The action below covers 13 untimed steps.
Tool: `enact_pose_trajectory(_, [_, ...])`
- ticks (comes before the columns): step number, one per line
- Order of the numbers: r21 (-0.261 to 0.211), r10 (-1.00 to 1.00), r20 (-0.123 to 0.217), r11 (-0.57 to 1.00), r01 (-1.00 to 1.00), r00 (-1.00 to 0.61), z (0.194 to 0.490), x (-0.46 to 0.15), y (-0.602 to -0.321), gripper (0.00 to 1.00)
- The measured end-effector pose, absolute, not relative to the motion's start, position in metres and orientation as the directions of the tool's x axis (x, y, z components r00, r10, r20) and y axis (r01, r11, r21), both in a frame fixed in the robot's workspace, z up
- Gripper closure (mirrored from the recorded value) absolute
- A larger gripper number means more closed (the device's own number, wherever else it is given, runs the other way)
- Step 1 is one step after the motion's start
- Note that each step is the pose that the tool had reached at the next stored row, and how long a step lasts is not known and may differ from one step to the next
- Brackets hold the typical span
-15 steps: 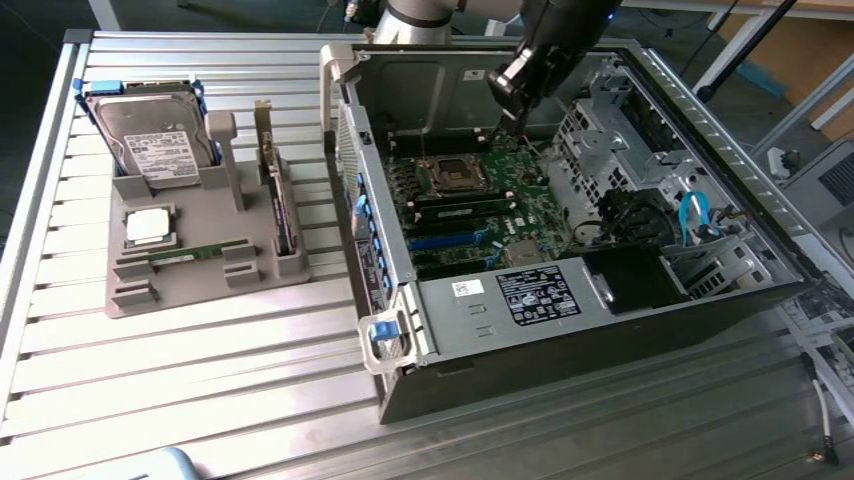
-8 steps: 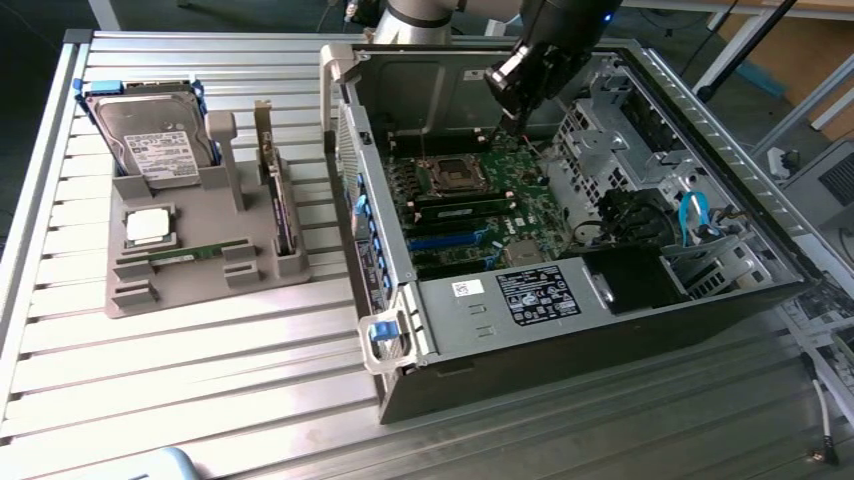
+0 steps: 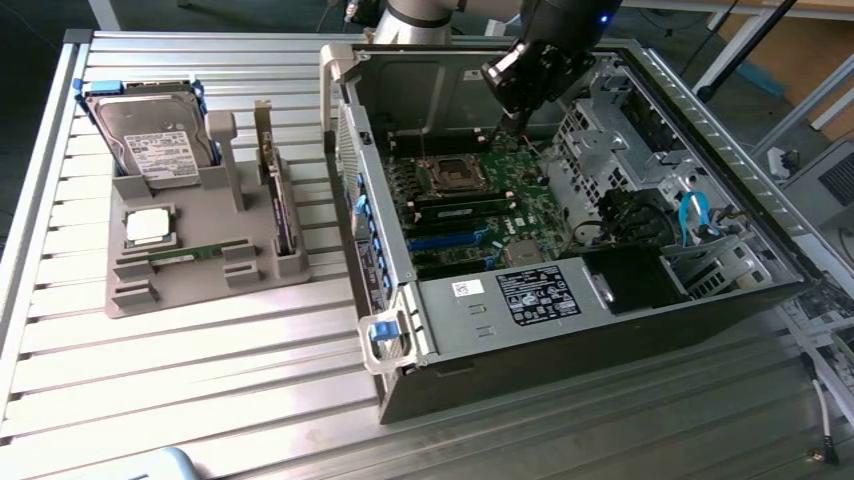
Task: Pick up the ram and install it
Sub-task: 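Press down the ram until it locks into place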
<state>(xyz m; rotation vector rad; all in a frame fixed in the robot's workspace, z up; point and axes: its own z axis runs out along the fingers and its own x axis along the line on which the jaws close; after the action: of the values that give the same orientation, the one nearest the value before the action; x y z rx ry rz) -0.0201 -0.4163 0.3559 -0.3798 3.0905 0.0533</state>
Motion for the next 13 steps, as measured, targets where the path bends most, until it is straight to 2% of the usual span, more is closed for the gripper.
enact_pose_trajectory(13, [0.031, -0.032, -0.031, 0.999, -0.033, -0.999, 0.3556, -0.0201, -0.4163, 0.89])
